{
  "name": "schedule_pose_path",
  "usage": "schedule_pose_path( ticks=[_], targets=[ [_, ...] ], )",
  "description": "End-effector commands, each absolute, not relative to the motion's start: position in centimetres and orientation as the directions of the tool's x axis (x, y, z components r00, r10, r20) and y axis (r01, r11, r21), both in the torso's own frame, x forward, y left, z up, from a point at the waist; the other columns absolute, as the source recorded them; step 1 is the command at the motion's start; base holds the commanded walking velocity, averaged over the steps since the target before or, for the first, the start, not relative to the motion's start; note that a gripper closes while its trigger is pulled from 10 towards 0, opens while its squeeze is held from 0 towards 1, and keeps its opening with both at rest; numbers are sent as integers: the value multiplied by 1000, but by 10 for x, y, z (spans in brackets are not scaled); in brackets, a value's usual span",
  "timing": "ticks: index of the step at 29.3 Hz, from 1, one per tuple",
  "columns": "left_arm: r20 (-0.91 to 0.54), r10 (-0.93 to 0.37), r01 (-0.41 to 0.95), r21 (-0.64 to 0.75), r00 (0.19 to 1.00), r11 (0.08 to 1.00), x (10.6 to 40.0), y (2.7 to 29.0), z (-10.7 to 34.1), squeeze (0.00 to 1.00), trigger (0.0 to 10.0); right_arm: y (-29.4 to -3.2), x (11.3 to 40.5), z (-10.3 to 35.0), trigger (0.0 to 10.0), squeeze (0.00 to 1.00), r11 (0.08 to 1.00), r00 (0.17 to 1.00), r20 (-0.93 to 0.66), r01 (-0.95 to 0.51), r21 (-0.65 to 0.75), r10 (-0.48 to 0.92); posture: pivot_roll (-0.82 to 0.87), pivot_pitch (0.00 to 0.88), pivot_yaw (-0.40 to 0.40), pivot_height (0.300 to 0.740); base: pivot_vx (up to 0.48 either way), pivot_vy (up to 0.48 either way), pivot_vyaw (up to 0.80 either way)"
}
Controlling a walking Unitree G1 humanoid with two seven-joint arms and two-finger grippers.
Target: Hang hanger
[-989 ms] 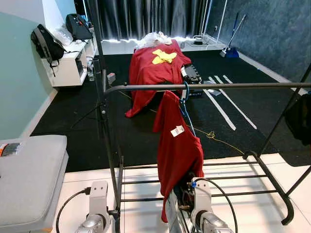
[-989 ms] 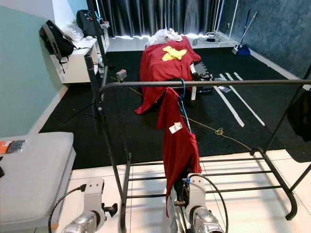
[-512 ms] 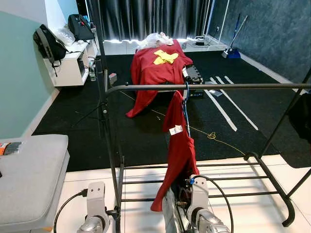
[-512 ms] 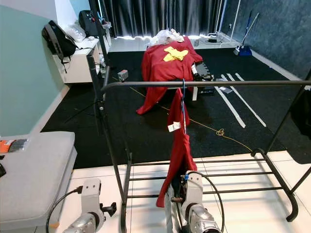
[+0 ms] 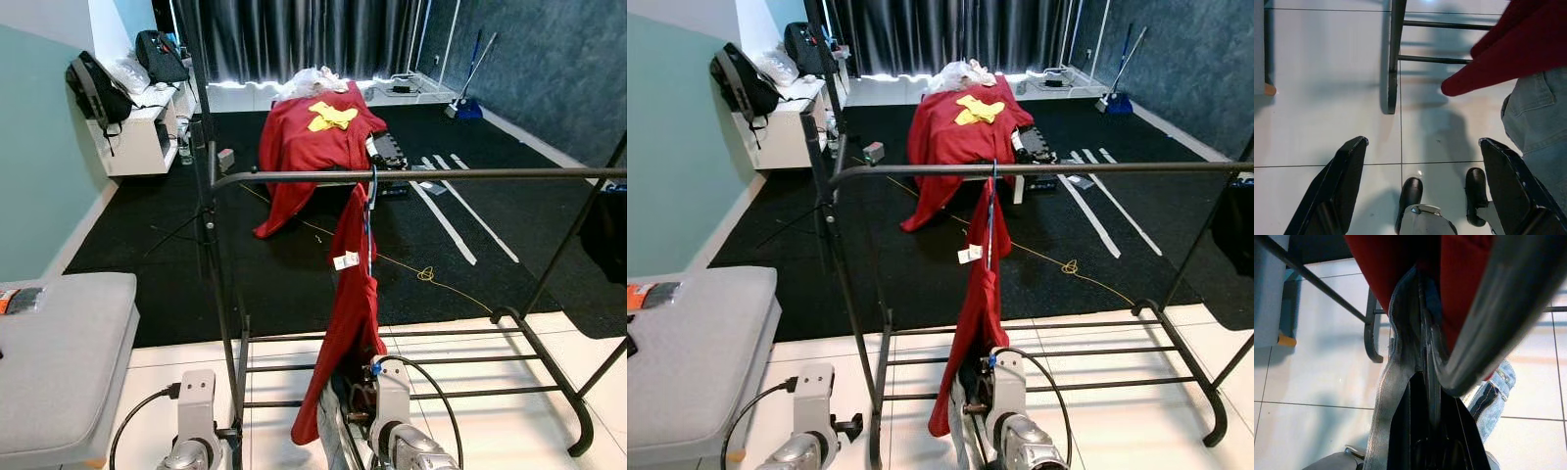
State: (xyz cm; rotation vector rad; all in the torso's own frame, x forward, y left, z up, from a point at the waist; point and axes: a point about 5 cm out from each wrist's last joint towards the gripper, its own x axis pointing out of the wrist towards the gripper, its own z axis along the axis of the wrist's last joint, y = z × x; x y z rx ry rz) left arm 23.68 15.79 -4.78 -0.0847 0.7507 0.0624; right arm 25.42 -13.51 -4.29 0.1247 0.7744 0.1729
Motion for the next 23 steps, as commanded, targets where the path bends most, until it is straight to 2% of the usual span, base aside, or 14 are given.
schedule_pose_path(
  ticks=[1, 23],
  targets=[
    [-692, 14, -74, -58, 722, 996, 235, 153, -49, 0, 10000, -133, 254, -43, 10000, 0, 976, 697, -684, -125, 177, 213, 68, 0, -26, 740, 0, 0, 0],
    [-690, -9, -12, -25, 724, 1000, 234, 147, -48, 0, 10000, -130, 251, -44, 10000, 0, 971, 678, -694, -162, 178, 241, 76, 0, -30, 740, 0, 0, 0]
  ],
)
